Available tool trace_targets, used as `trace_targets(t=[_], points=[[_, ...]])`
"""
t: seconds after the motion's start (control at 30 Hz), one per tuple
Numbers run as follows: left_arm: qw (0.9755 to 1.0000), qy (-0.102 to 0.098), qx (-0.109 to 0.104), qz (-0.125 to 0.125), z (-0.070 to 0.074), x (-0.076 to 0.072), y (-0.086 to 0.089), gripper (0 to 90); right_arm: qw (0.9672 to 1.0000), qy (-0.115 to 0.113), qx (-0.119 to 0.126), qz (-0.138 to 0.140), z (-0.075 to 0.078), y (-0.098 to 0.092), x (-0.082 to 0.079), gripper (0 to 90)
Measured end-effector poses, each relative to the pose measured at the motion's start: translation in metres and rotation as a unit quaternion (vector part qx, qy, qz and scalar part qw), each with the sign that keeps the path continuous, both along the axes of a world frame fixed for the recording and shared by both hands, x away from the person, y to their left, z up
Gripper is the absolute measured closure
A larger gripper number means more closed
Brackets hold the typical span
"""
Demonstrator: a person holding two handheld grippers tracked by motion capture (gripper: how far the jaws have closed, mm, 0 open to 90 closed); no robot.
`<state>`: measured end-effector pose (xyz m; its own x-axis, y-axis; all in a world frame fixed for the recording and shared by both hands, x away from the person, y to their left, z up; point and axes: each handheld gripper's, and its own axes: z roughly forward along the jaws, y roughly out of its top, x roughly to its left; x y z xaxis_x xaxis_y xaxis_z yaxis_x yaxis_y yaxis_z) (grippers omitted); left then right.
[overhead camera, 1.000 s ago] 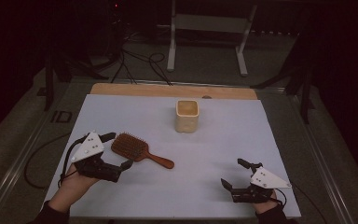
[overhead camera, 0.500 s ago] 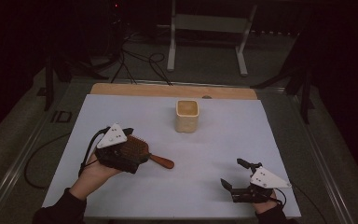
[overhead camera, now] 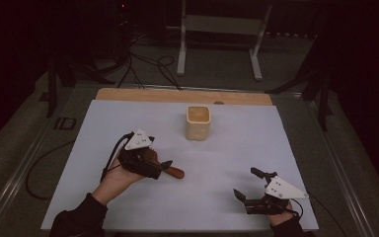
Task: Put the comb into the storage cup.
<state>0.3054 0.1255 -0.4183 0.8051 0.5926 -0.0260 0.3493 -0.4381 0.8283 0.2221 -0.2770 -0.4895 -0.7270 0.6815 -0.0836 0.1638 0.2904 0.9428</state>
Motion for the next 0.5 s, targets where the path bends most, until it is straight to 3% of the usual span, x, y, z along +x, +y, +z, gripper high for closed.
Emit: trace_targets(t=[0.23,0.5], points=[[0.9997,0.011,0.008,-0.021,-0.014,0.004,-0.009,10.3,1.0,0.0,0.001,0.001,0.0,0.0,0.0,8.6],[0.9996,0.018,0.011,-0.018,-0.025,0.009,-0.018,18.4,1.0,-0.001,0.001,0.001,0.0,0.0,0.001,8.6]])
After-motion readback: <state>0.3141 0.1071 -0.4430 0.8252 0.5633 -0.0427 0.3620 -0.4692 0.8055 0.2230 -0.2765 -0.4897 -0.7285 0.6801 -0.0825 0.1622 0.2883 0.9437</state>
